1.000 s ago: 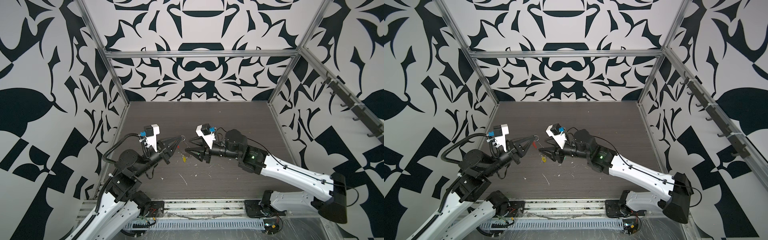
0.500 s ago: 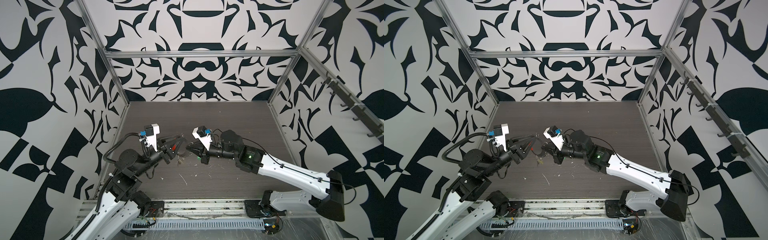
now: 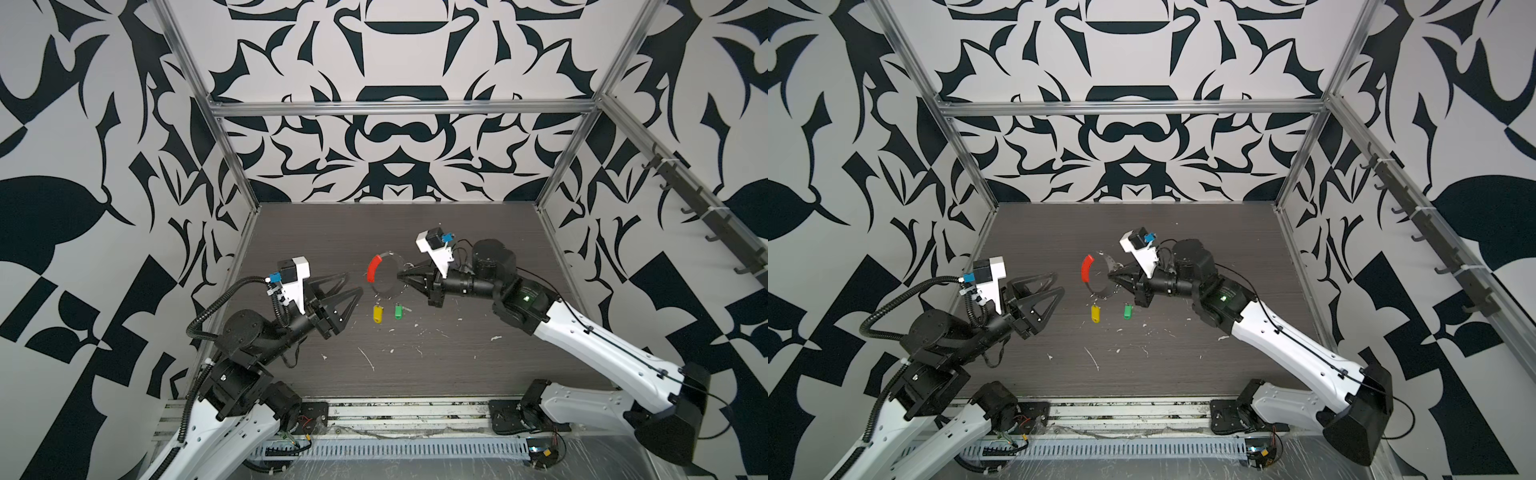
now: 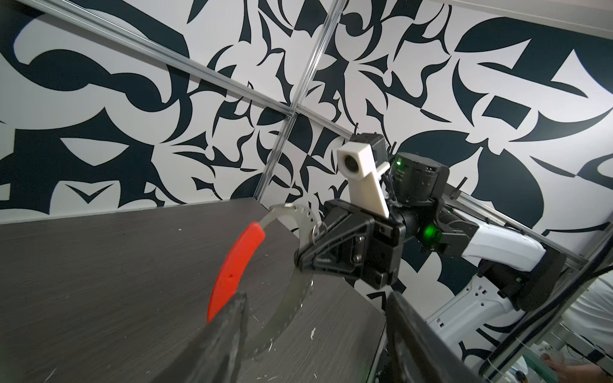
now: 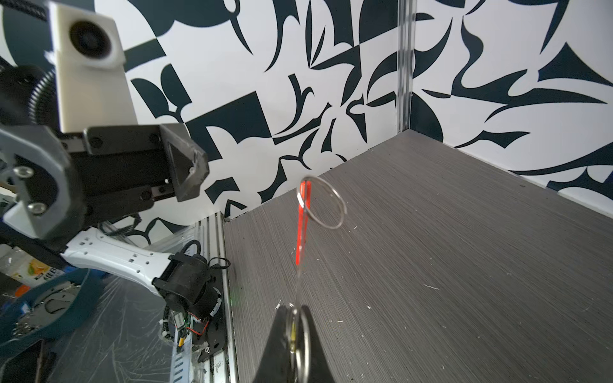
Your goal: Remove the keys from the keyring
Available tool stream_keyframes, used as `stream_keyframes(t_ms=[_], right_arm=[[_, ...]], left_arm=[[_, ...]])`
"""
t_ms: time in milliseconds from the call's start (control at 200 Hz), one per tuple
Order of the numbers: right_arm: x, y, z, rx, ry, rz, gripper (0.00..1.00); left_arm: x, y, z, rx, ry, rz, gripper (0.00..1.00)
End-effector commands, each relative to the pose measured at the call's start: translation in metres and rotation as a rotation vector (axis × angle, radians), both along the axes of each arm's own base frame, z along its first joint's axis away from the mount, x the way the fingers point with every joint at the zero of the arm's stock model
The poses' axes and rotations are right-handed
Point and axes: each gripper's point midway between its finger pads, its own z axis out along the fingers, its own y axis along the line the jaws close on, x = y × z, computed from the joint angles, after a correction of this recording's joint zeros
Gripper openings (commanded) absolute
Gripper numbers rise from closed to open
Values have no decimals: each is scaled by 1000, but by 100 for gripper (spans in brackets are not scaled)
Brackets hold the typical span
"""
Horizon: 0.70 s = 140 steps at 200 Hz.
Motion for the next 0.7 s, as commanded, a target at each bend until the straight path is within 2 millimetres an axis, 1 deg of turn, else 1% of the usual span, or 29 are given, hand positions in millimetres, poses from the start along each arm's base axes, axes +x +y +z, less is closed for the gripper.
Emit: stream_keyframes(t_ms=[0, 190, 320, 380, 510, 695], right_arm=[[-38, -9, 54, 146, -57, 202, 0], [-58, -11, 65, 168, -65, 331, 0], [-64, -11, 66, 168, -56, 382, 0], [-64, -10, 66, 167, -53, 386, 0], [-65, -9, 65, 166, -47, 403, 0], [-61, -5, 63, 159, -30, 408, 0]], left_arm=[[-6, -2, -5, 13, -11, -31, 70], [-10, -10, -9, 43, 4, -83, 71], [-14, -20, -10, 56, 13, -149, 71], [-15, -24, -10, 63, 23, -180, 67], [-21, -34, -8, 63, 30, -260, 55], [-26, -38, -4, 45, 23, -301, 40]])
